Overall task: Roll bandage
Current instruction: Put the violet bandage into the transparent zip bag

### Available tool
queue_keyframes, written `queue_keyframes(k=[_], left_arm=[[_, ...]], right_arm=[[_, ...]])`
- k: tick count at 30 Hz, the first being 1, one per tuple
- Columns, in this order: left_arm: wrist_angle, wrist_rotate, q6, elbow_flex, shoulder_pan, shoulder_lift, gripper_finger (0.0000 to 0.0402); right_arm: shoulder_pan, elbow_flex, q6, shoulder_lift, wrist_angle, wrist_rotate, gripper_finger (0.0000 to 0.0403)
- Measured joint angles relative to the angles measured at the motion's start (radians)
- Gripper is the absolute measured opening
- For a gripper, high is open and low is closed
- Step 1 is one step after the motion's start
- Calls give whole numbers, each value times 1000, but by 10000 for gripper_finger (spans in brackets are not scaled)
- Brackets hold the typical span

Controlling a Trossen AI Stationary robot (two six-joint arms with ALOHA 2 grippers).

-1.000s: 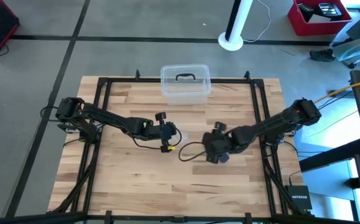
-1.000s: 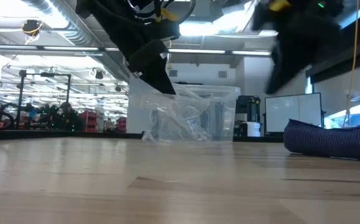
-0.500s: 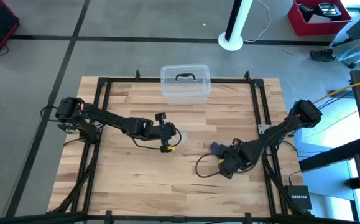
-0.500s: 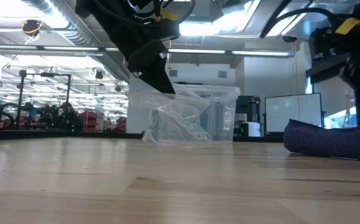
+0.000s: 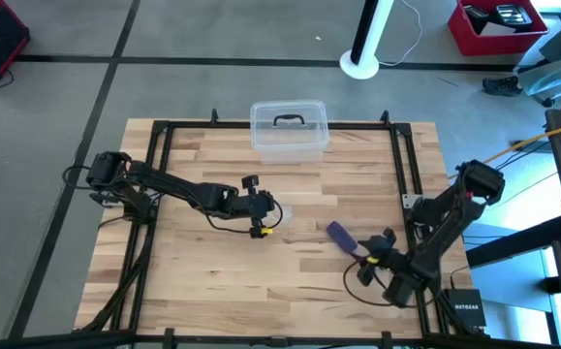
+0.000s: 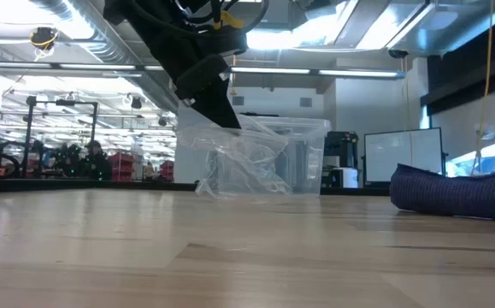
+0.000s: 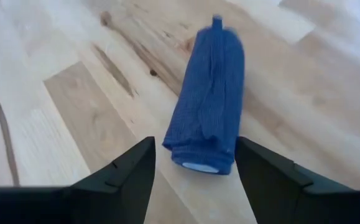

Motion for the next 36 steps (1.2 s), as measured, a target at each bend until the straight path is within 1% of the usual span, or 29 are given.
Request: queue_keyframes(k=[2,4,8,13,16,18,21,25,27,30,32,36], left_arm=[[0,0,0,0,0,0,4],[0,0,0,0,0,0,4],[0,0,0,0,0,0,4],[0,0,0,0,0,0,4],[0,0,-7,0,0,0,4],[0,0,-10,0,0,0,4],[0,0,-12,0,0,0,4],[0,0,-18,0,0,0,4],[0,0,-26,0,0,0,4],[0,1,-32,0,0,0,4],[1,1,-33,0,0,-1,4],[0,1,-34,0,0,-1,4]], right_arm=[[10,-46,9,26,95,13,221],[8,-66,-15,57,155,22,221],[7,-68,-36,105,172,80,221],[5,-68,-19,168,173,91,221],[5,-68,13,180,187,135,221],[7,-68,14,179,180,142,221],[7,-67,15,156,143,113,235],[6,-43,9,115,41,122,272],[6,-40,-21,106,72,148,288],[-2,-40,-83,113,178,174,302],[-22,-39,-115,136,231,190,305],[-93,-40,-139,198,241,195,299]])
